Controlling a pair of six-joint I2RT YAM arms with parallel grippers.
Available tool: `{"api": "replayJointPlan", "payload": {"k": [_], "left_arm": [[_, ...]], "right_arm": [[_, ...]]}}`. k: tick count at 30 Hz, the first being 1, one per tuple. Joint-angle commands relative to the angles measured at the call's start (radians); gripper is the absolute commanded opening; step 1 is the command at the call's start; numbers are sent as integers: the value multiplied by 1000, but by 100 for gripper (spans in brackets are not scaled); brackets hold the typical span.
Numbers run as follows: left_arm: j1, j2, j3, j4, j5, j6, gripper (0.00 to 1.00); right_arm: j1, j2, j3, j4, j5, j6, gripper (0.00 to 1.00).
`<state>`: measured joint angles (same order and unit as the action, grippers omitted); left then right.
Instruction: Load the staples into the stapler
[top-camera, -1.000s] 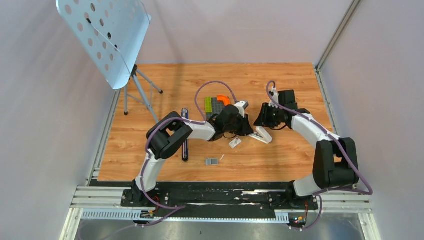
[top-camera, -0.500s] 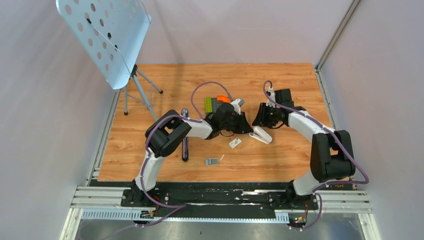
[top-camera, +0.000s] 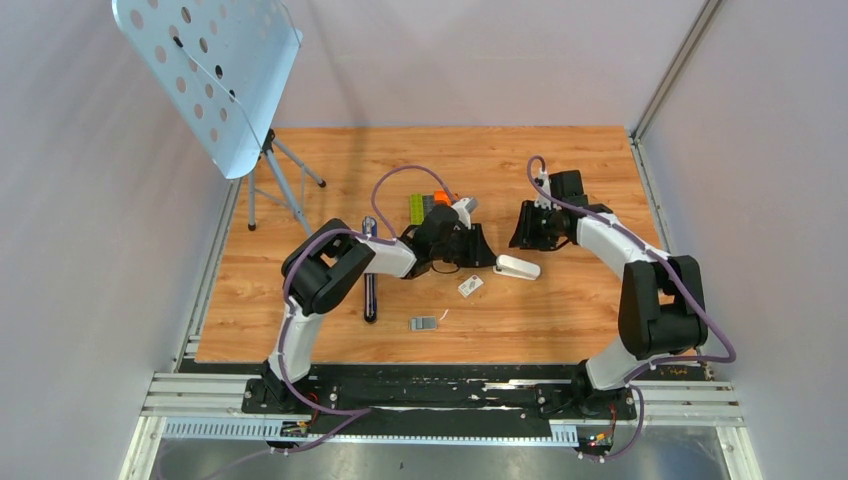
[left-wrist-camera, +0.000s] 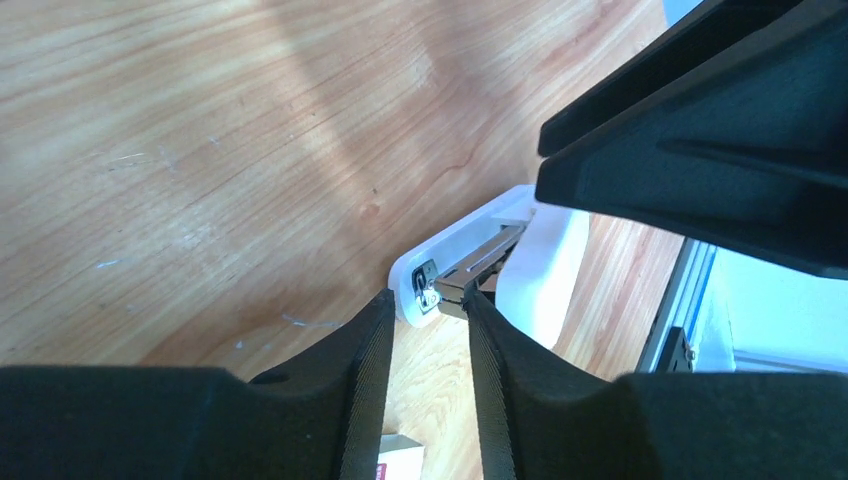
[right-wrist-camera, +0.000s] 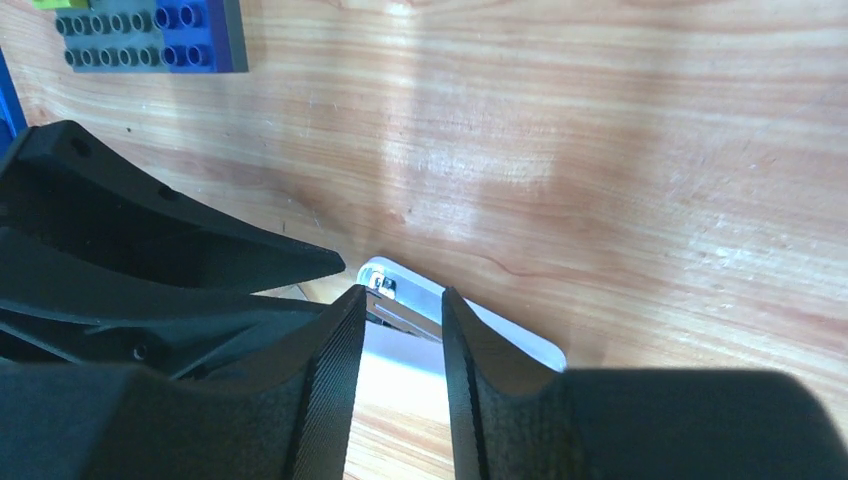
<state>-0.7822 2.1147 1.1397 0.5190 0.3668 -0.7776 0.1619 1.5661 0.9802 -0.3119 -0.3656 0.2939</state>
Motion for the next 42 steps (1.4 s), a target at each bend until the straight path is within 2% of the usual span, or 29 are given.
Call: {"api": "replayJointPlan", "payload": {"k": [1,6,10,16,28,35,42], "left_arm": [[17,-66,-10,-56,-21,32,38],[28,-96,-9,-34,18,3,38],[29,-137,6,-140,-34,69,39],[26,-137,26,-147,-13,83,41],[-7,-16,85,-152,19,111,41],[-18,7,57,-203,-29,153,40],[-41,25,22,-283,-123,222,32]], "right_arm": [[1,-29,51,-85,40,-37,39],[1,-94,37,-121,46,-57,39],[1,-138,-1,-131,29,-64,38],[6,-166,-48,-126,-31,-48,34],[36,-78,-63,-90,-34,-31,31],[45,-49,-97,-72,24,-19,31],[46,-32,-126,-56,54,-11,30]]}}
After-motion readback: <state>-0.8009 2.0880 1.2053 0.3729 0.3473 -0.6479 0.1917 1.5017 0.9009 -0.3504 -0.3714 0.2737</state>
